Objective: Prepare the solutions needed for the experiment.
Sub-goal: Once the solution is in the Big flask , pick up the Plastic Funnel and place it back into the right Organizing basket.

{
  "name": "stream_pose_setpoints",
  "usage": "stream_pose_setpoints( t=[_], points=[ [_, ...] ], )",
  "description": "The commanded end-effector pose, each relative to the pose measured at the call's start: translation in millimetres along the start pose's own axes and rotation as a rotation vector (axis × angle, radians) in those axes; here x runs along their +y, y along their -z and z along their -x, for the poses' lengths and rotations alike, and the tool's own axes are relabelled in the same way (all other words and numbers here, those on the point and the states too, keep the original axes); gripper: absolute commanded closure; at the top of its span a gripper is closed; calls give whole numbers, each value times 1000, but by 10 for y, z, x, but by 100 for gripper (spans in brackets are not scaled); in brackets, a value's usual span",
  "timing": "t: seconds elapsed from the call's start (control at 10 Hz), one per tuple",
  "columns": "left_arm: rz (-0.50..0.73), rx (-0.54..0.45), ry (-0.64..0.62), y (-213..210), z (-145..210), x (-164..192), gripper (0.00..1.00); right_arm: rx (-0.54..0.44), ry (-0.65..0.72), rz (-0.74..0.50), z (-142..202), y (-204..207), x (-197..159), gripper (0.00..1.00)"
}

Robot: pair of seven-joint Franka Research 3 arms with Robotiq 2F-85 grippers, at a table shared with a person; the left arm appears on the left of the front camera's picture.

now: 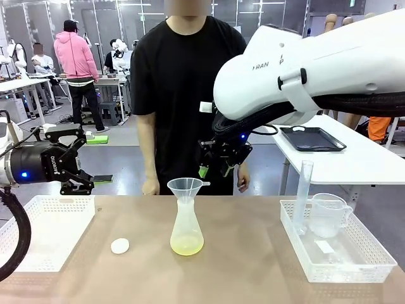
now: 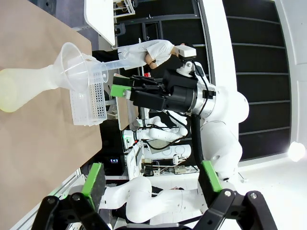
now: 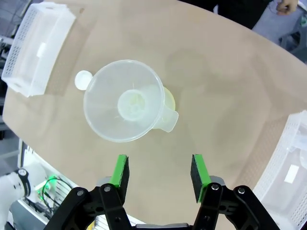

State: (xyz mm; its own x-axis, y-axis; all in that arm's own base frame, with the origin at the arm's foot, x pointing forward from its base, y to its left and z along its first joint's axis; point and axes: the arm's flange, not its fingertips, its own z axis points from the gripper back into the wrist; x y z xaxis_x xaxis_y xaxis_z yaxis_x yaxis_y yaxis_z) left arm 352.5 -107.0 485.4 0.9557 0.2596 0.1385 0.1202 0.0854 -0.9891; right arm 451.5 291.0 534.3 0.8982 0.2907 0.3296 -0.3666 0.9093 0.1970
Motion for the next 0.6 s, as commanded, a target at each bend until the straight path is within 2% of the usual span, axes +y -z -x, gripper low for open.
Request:
stream_pose_setpoints(
  t=[0.0, 0.2, 0.5],
  points=[
    [24, -7, -21, 23, 22, -25, 0, 16, 161, 65, -102, 228, 215, 34],
    [24, -7, -21, 23, 22, -25, 0, -32, 266, 138, -187, 345, 319, 34],
    [24, -7, -21, 23, 22, -25, 0, -24, 302, 178, -239, 430, 388, 34]
  ],
)
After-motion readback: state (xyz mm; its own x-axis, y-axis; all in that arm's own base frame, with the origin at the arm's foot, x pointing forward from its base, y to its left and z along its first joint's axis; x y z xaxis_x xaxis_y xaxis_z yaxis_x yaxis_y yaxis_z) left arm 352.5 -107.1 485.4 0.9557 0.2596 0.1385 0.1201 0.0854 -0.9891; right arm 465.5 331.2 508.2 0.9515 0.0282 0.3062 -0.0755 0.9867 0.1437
